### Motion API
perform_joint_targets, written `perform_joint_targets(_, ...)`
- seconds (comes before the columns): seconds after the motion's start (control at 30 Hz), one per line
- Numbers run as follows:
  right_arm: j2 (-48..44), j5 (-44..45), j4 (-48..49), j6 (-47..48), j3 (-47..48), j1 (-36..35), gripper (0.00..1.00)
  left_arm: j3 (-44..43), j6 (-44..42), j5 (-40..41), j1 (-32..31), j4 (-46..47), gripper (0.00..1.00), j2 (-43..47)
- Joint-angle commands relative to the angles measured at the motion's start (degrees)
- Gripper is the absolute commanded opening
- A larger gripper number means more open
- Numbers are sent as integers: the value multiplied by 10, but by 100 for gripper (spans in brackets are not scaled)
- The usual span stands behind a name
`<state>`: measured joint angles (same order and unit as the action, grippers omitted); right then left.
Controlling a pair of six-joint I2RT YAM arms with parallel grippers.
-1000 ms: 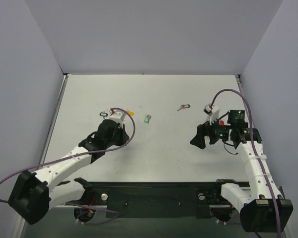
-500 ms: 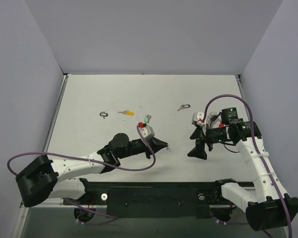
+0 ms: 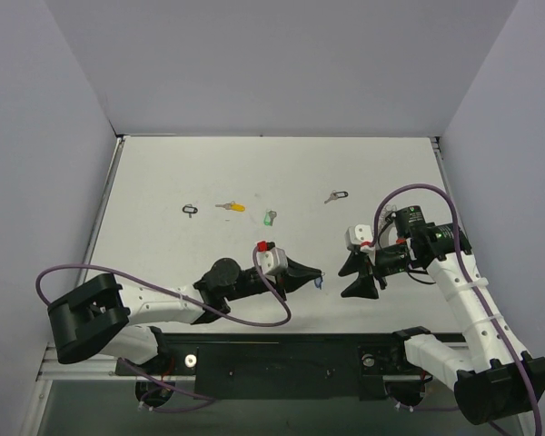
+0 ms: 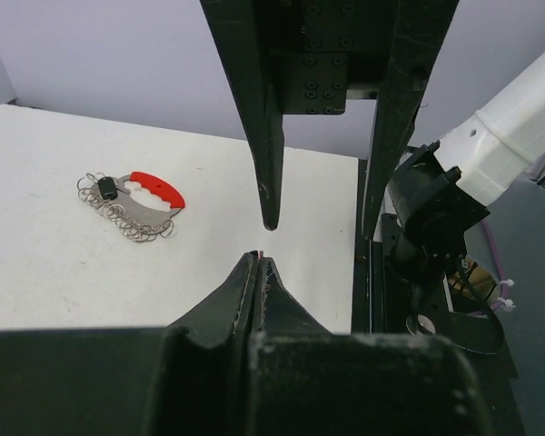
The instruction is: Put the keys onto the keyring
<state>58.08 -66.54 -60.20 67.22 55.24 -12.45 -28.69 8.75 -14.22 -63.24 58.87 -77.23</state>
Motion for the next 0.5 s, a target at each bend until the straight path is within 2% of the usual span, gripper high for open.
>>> perform_joint_targets(0.0,2,-38,-24,41,0,-4,47,13,-27,-17,-10,89,0,-15)
perform_joint_targets(0.2,6,-61,-24,58,-4,-6,48,22,-32,-33,-12,122,0,-30)
perform_joint_targets(0.3,10,-76,-26,66,-10,-13,53,20,-31,-37,-14,138,0,-43)
perform_joint_targets(0.47,14,-73,-25,81,-16,-17,52,14,-27,-38,-20,153,0,-56)
